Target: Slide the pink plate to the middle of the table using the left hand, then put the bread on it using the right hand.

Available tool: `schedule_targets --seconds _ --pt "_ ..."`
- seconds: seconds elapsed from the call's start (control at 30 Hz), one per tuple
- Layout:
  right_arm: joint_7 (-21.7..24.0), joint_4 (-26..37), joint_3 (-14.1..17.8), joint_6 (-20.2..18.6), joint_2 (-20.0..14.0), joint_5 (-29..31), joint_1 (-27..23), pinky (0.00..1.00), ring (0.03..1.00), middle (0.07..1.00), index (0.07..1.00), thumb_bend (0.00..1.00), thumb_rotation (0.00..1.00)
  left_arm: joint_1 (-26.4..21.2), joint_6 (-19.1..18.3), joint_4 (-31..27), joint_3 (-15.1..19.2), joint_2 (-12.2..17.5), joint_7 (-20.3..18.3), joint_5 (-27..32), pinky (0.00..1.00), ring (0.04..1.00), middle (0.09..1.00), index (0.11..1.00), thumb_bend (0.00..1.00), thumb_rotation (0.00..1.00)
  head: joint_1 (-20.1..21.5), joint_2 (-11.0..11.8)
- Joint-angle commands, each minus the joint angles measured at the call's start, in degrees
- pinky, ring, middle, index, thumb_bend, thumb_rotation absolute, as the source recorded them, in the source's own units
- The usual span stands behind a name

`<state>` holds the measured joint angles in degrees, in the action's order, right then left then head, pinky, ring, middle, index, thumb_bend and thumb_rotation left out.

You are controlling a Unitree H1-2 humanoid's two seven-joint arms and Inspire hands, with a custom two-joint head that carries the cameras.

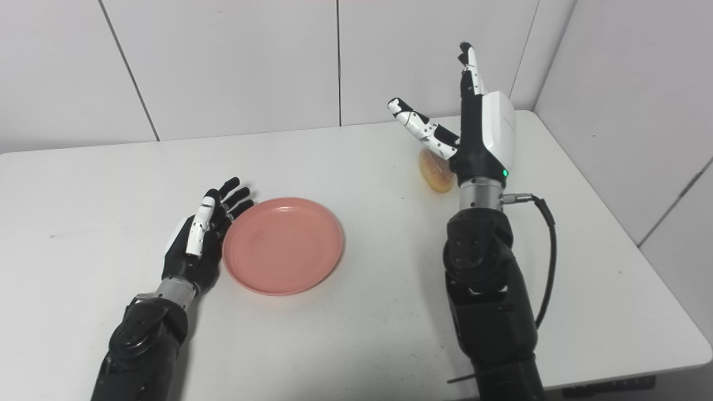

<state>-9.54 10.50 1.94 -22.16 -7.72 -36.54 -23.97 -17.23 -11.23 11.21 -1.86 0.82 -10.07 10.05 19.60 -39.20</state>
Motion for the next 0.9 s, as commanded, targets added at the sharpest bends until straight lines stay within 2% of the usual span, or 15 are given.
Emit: schedule_targets --seconds 0.0,0.2,0.27,0.4,0.57,0.87 --pt "-0.58 -1.46 0.51 -1.19 -1.89 -1.18 -3.9 0.7 0.863 0.944 0.951 0.86 0.59 -0.11 -0.91 0.78 -0.11 0.1 -0.26 -0.15 0.87 0.886 0.894 0.88 0.35 1.0 -0.04 0.06" --pt "-0.32 -7.02 -0.23 -2.41 -2.72 -1.0 -5.64 0.67 0.846 0.95 0.955 0.87 0.57 -0.12 -0.67 0.93 -0.22 0.26 -0.24 -0.39 0.87 0.884 0.893 0.878 0.35 1.0 0.23 -0.02" --pt "-0.91 -9.35 -0.59 -2.82 -2.63 -1.44 -6.34 0.63 0.825 0.945 0.968 0.87 0.6 -0.15 -0.16 1.33 -0.22 0.37 -0.42 -0.34 0.87 0.885 0.895 0.881 0.35 1.0 0.23 -0.02" --pt "-1.66 -13.45 -1.03 -3.78 -2.49 -1.39 -7.75 0.64 0.843 0.953 0.98 0.87 0.61 -0.16 0.1 1.29 -0.35 0.52 -0.6 -0.32 0.87 0.885 0.894 0.88 0.35 1.0 0.38 0.04" --pt "-2.88 -19.41 -1.07 -3.59 -2.77 -0.36 -9.65 0.72 0.89 0.955 0.97 0.89 0.59 -0.14 0.31 1.45 -0.4 0.68 -0.85 -0.23 0.87 0.884 0.895 0.881 0.35 1.0 0.54 -0.05" --pt "-4.59 -29.62 -0.32 -2.65 -3.34 4.07 -12.61 0.75 0.93 0.967 0.973 0.89 0.53 -0.02 -0.59 0.64 -0.47 0.62 -0.95 -0.21 0.87 0.887 0.898 0.884 0.35 1.0 0.33 -0.19"
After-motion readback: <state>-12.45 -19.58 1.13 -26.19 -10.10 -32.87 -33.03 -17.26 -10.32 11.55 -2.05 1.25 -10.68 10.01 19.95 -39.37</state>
